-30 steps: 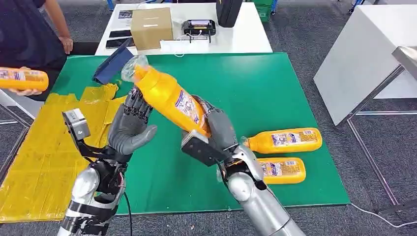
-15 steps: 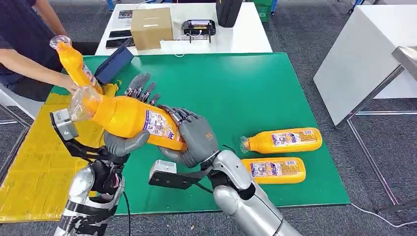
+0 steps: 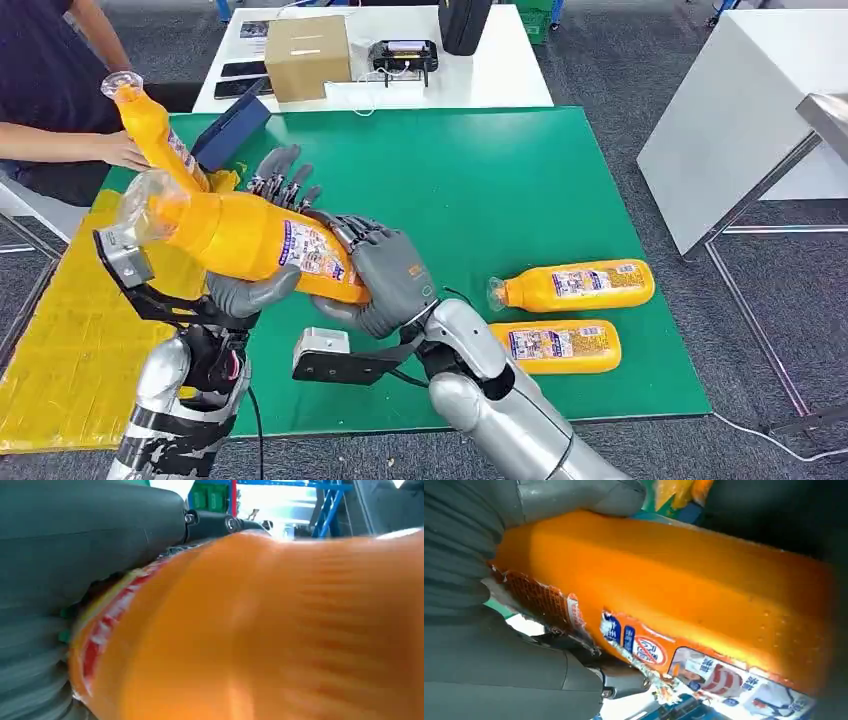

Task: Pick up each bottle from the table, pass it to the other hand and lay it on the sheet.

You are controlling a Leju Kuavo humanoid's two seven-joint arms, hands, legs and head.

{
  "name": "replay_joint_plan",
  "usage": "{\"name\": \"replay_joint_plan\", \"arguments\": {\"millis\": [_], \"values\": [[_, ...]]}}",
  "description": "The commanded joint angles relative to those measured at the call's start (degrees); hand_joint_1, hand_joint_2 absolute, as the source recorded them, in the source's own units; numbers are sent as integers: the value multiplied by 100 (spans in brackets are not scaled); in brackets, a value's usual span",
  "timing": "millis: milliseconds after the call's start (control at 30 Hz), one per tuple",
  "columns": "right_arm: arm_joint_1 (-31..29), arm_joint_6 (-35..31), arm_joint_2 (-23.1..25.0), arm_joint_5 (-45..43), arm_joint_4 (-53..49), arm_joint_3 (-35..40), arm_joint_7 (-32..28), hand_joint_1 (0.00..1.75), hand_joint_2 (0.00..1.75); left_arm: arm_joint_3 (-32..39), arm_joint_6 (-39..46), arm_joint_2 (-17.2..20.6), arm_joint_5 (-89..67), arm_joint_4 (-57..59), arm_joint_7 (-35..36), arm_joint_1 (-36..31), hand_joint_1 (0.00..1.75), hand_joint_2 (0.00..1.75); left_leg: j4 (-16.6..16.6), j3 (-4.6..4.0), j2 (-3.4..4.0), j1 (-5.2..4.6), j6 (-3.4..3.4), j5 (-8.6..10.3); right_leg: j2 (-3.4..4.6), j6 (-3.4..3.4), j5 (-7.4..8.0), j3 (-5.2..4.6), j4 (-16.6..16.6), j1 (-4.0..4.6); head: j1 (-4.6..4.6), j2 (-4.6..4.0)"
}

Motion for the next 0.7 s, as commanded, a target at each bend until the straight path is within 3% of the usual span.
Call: {"name": "replay_joint_plan", "arguments": {"millis": [33, 500, 533, 567, 600, 700], "values": [[-154, 146, -278, -46, 29, 809, -12, 175, 175, -69, 75, -1, -342, 44, -207, -278, 175, 175, 2, 26, -18, 8, -6, -13, 12, -9, -15, 33, -3, 3, 0, 0], [45, 74, -259, -76, 12, 554, 26, 175, 175, -32, 174, -52, -873, -155, -384, -177, 175, 175, -2, 9, -7, 5, -3, -2, 3, -4, -4, 12, -5, 3, -2, 0], [60, 58, -253, -71, 21, 541, 43, 161, 175, -28, 199, -44, -923, -157, -393, -175, 175, 175, 1, 19, -14, 8, -5, -8, 6, -6, -10, 25, -5, 5, 0, 0], [158, 45, -188, -19, -11, 449, 66, 21, 175, -11, 229, -51, -980, -176, -394, -186, 175, 175, -2, 16, -9, 6, -4, -6, 5, -5, -8, 20, -6, 3, -2, 0], [120, 40, -240, 70, 6, 482, 147, 0, 175, 5, 288, -39, -1094, -172, -378, -181, 175, 175, 0, 27, -13, 8, -5, -12, 11, -7, -13, 32, -5, 3, -2, 0], [355, -61, -191, 217, -197, 233, 223, 0, 175, -54, 612, 140, -2223, -171, -415, -327, 175, 175, -2, 26, -17, 7, -6, -10, 7, -8, -14, 31, -5, 2, -2, 0]]}}
